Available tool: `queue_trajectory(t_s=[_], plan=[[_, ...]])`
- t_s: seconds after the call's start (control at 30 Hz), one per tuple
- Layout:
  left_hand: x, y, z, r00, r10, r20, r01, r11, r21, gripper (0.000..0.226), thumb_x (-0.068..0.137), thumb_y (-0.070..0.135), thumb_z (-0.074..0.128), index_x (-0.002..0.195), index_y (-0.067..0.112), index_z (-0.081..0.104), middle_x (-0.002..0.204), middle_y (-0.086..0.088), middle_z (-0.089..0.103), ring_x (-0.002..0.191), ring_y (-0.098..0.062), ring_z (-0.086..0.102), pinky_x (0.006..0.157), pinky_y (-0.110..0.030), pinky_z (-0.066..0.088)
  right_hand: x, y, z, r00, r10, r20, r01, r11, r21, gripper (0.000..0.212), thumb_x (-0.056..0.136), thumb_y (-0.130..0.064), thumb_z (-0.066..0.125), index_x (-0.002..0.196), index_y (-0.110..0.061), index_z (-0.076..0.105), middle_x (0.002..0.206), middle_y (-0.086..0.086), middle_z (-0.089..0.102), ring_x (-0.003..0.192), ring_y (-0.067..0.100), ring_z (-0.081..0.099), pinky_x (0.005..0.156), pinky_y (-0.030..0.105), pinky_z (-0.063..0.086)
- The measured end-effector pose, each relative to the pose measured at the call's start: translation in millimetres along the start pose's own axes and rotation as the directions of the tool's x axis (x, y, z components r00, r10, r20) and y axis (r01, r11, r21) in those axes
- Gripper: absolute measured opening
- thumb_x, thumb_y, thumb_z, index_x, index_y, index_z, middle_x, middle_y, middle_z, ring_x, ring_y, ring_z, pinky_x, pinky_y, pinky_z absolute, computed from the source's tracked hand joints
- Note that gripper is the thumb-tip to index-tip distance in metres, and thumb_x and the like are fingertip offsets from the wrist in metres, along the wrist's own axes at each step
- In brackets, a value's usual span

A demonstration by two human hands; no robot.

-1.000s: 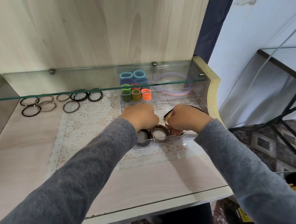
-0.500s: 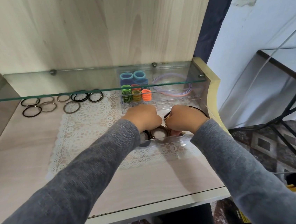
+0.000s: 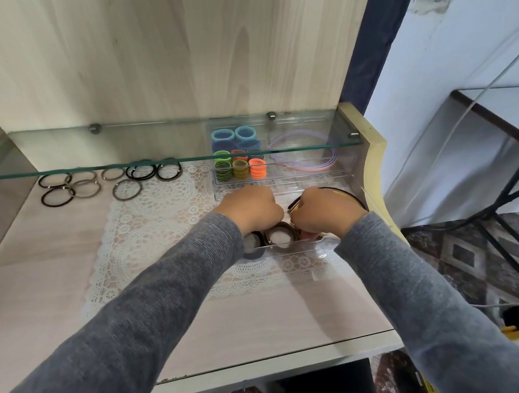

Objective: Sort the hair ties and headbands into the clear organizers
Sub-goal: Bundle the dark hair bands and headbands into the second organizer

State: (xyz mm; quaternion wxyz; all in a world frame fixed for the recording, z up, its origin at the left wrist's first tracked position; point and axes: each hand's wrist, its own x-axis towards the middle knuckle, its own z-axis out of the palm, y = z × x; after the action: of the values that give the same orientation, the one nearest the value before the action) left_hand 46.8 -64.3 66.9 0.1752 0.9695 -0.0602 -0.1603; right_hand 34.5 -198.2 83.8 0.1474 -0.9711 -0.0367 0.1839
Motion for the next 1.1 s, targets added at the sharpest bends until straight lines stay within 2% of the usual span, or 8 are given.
queue_trajectory(t_s=[0.13,0.23,0.4,0.53,0.63,0.7,0.93,1.1], plan=[[-4.3,-4.4,3.5,0.997,0.042,-0.065,-0.042,0.999,0.011,0.029,0.092,0.024,0.048,0.107,0.02,0.072,0.109,-0.002,0.07,0.102,-0.024,0.062,0.087,-0.035,0.048,0.5,1.9,4.1,0.997,0.013,-0.079,-0.015,1.0,-0.026,0.016,0.087,-0.018,0.047,0.071,-0.014,0.05,0.074,0.003,0.056,0.069,0.02,0.053,0.053,0.025,0.035],[-10.6,-12.2,11.0,0.965,0.113,-0.239,-0.116,0.993,-0.001,0.033,0.093,0.021,0.045,0.111,0.029,0.071,0.117,0.007,0.069,0.111,-0.019,0.06,0.098,-0.037,0.042,-1.0,-1.5,9.7,0.979,0.007,-0.201,-0.015,0.999,-0.036,0.015,0.086,-0.02,0.048,0.073,-0.013,0.047,0.077,0.004,0.052,0.074,0.024,0.049,0.06,0.028,0.035],[-26.1,-47.7,30.9,0.738,0.063,-0.671,-0.25,0.95,-0.185,0.028,0.082,0.022,0.042,0.091,0.027,0.069,0.1,0.015,0.067,0.092,-0.013,0.062,0.087,-0.038,0.044,-3.8,-15.5,31.1,0.915,-0.04,-0.402,0.069,0.996,0.057,0.018,0.087,-0.018,0.049,0.095,-0.006,0.06,0.096,0.011,0.061,0.083,0.028,0.054,0.068,0.032,0.043],[-34.9,-85.7,39.3,0.62,-0.046,-0.783,-0.187,0.961,-0.204,0.029,0.08,0.022,0.041,0.091,0.026,0.068,0.099,0.012,0.066,0.087,-0.015,0.062,0.084,-0.041,0.047,-1.9,-35.4,52.8,0.772,-0.118,-0.625,0.205,0.976,0.069,0.024,0.085,-0.012,0.052,0.105,-0.002,0.06,0.101,0.014,0.059,0.092,0.032,0.055,0.074,0.038,0.047],[-41.3,-113.7,38.0,0.58,-0.106,-0.808,-0.093,0.976,-0.195,0.031,0.081,0.02,0.042,0.095,0.024,0.069,0.099,0.007,0.065,0.083,-0.019,0.061,0.081,-0.044,0.049,1.8,-59.7,69.2,0.627,-0.209,-0.75,0.379,0.923,0.059,0.021,0.081,-0.01,0.05,0.099,-0.002,0.06,0.095,0.013,0.058,0.085,0.03,0.054,0.071,0.04,0.049],[-46.5,-131.4,35.1,0.568,-0.115,-0.815,-0.038,0.985,-0.166,0.034,0.081,0.022,0.039,0.096,0.023,0.069,0.1,0.005,0.065,0.087,-0.022,0.063,0.081,-0.044,0.05,2.6,-78.0,79.4,0.592,-0.261,-0.762,0.474,0.878,0.068,0.026,0.08,-0.014,0.042,0.097,-0.003,0.059,0.095,0.012,0.057,0.086,0.029,0.054,0.072,0.041,0.05],[-67.3,-184.2,27.4,0.544,-0.147,-0.826,0.144,0.986,-0.081,0.032,0.078,0.018,0.046,0.101,0.021,0.068,0.108,0.003,0.069,0.096,-0.025,0.065,0.088,-0.04,0.044,10.9,-128.0,117.1,0.666,-0.416,-0.62,0.561,0.826,0.048,0.031,0.078,-0.016,0.042,0.097,0.0,0.061,0.097,0.014,0.056,0.09,0.03,0.054,0.078,0.043,0.051],[-72.4,-214.2,28.7,0.557,-0.239,-0.795,0.275,0.957,-0.095,0.042,0.081,0.027,0.041,0.112,0.02,0.068,0.125,-0.004,0.065,0.117,-0.025,0.059,0.1,-0.045,0.042,19.8,-145.0,133.0,0.756,-0.468,-0.458,0.496,0.866,-0.065,0.033,0.083,-0.015,0.05,0.113,-0.003,0.058,0.119,0.013,0.052,0.108,0.031,0.048,0.091,0.041,0.043]])
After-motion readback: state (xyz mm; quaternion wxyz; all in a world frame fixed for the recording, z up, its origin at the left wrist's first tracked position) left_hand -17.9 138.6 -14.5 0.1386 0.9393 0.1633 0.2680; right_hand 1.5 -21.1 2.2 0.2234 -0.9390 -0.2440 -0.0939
